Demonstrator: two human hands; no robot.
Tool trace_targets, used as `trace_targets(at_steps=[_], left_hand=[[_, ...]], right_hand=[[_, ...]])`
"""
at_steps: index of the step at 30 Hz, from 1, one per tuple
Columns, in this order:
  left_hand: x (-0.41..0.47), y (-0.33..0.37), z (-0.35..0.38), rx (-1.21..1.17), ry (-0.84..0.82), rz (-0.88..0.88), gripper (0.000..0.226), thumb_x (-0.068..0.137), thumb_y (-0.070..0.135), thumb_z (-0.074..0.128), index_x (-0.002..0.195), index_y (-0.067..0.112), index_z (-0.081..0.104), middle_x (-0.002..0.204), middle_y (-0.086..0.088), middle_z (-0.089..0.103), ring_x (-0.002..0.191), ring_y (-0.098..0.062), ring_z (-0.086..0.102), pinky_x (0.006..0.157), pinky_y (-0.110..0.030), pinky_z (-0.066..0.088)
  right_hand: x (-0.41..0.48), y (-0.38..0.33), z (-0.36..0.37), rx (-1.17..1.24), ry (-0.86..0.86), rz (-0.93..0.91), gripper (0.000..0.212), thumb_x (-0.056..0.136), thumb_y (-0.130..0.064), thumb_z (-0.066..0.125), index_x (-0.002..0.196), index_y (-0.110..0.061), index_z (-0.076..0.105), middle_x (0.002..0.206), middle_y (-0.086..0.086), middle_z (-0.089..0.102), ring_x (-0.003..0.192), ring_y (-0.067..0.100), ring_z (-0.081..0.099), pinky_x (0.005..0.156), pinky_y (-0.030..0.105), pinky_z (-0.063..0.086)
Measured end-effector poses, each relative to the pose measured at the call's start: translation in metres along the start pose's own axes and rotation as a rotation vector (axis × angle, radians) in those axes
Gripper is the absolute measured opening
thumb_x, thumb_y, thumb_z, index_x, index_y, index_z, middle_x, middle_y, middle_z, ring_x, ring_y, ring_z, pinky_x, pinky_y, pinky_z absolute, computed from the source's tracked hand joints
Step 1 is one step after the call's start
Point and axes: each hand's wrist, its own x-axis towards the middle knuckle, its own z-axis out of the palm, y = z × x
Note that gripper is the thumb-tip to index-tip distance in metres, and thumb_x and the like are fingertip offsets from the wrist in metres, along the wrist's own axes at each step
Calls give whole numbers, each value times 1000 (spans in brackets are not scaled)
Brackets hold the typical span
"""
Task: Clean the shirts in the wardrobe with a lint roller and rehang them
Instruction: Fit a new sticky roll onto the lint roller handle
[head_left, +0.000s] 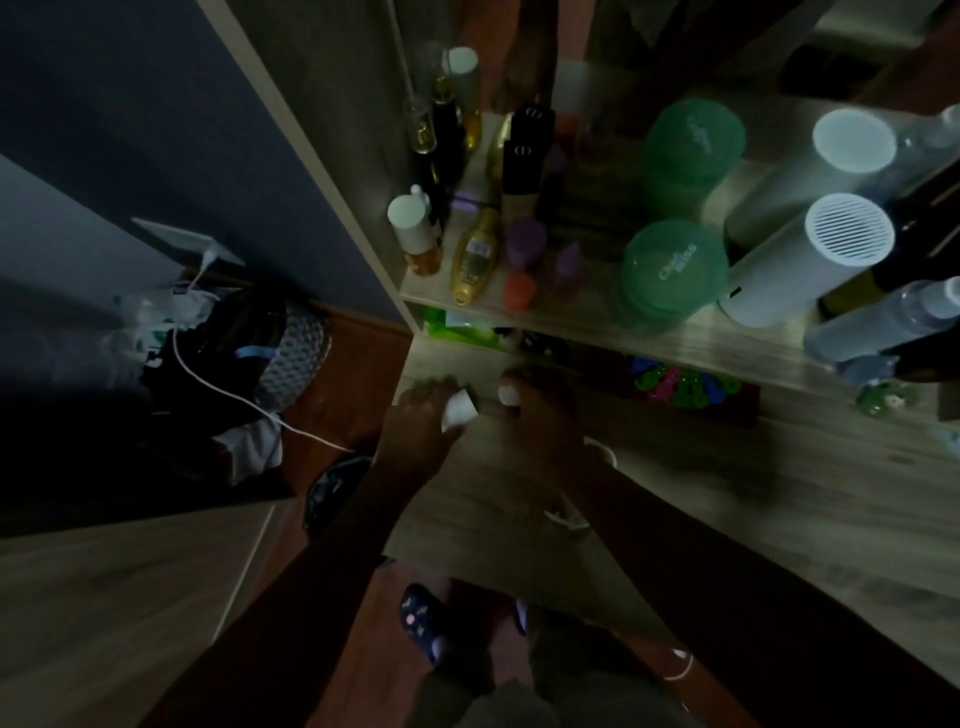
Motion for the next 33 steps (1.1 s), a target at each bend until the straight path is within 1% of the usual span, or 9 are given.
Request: trace_targets(at_steps=[4,8,10,12,14,16,22,28,33], left_hand=[[-17,3,2,-133,25,-30,69,83,48,67,142,18,51,139,-7,59,120,-29,60,98,-46,50],[-31,14,-9,-203,45,-37,70,82,47,67,142,15,52,138,-7,61,121,-27,59,100,-45,49],[-37,20,-15,-226,63,-53,67,81,40,75,139,13,55,132,-8,64,116,-27,61,97,-41,50],[-42,27,-20,-254,91,-51,62,79,31,81,132,9,60,125,-10,67,111,-27,63,92,-35,49],[-49,35,-25,-283,113,-32,57,78,26,83,128,8,63,121,-9,69,107,-24,65,87,-27,45],[-56,41,-29,-313,125,-12,56,78,25,83,127,9,63,120,-8,70,106,-22,65,86,-25,43],[-70,54,-37,-350,140,7,59,80,29,81,132,12,58,122,-5,69,106,-16,63,83,-25,44],[-72,58,-39,-341,138,23,63,80,35,80,136,20,53,121,-1,68,105,-17,63,83,-29,48],[-70,61,-38,-363,112,34,68,82,37,78,140,21,47,126,-2,66,110,-19,62,89,-38,52]], right_hand=[[1,1,-1,37,41,14,27,86,-25,63,111,-14,71,114,10,69,110,33,62,99,47,46],[-8,-10,-21,391,-16,43,35,87,-36,60,107,-12,73,107,8,73,103,25,67,95,42,51],[-16,-15,-37,610,-28,79,28,85,-39,69,103,-17,74,100,-2,75,96,12,70,87,33,55],[-24,-19,-53,694,-25,50,18,83,-29,76,98,-20,74,95,-9,74,90,3,68,78,20,54],[-34,-22,-66,726,-19,-5,14,82,-21,78,94,-22,74,89,-11,73,82,4,67,67,17,51],[-42,-24,-74,757,-43,-37,14,81,-17,79,94,-20,75,87,-9,73,78,6,66,64,17,49],[-52,-23,-85,792,-81,-91,15,81,-11,78,95,-12,75,92,-10,72,83,-5,64,69,11,47],[-60,-23,-90,786,-111,-79,17,83,-16,77,100,-16,75,98,-8,74,86,0,65,70,12,47],[-66,-23,-89,747,-92,-29,18,85,-25,75,102,-22,73,106,-11,72,94,-2,63,71,6,45]])
